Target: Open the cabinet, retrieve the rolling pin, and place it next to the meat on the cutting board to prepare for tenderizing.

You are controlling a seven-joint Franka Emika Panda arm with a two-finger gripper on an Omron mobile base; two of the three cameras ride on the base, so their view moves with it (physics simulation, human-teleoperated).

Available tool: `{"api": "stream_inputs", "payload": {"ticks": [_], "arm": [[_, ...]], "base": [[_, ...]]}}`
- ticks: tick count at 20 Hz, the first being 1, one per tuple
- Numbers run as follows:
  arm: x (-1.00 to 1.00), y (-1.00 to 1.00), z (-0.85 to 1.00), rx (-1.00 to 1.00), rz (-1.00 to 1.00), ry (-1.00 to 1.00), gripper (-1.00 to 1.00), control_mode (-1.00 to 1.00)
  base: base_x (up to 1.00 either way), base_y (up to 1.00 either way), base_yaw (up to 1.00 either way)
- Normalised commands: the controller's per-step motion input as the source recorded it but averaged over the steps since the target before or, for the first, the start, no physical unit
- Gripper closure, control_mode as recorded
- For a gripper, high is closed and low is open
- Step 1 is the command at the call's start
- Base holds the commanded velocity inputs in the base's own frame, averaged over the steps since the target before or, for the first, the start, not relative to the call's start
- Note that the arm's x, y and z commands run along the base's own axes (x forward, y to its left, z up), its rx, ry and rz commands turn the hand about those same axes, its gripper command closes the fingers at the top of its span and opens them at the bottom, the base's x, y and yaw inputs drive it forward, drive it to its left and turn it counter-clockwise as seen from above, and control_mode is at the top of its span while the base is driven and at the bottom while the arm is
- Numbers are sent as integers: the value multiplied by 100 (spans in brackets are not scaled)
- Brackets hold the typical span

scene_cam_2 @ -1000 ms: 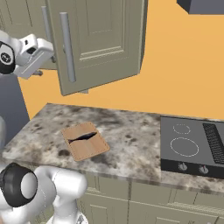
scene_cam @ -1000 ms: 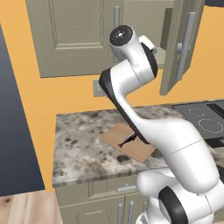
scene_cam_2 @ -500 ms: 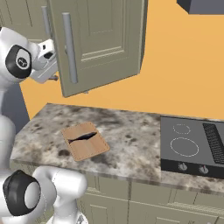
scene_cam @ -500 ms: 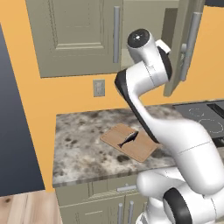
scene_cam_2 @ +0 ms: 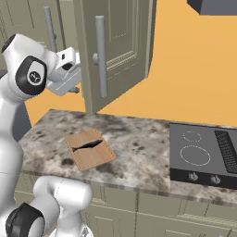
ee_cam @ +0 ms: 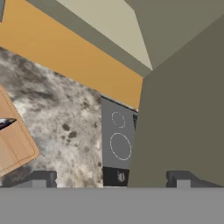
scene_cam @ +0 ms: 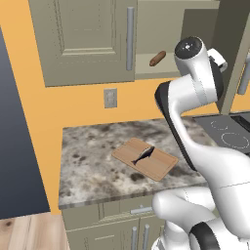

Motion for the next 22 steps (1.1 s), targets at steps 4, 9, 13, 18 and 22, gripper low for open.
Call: {"api": "stream_inputs", "payload": {"ticks": [4,9,13,18,22], "arm": [[5,-75,0,0,-6,0,-100,-100],[10,-68,-3,0,-3,0,-100,-100],[8,-58,-5,0,-2,0,-100,-100],[6,-54,-3,0,-1,0,-100,-100],[-25,-15,0,0,0,-7,-100,-100]], "base": [[0,0,0],[0,0,0],[0,0,0],[0,0,0],[0,0,0]]}}
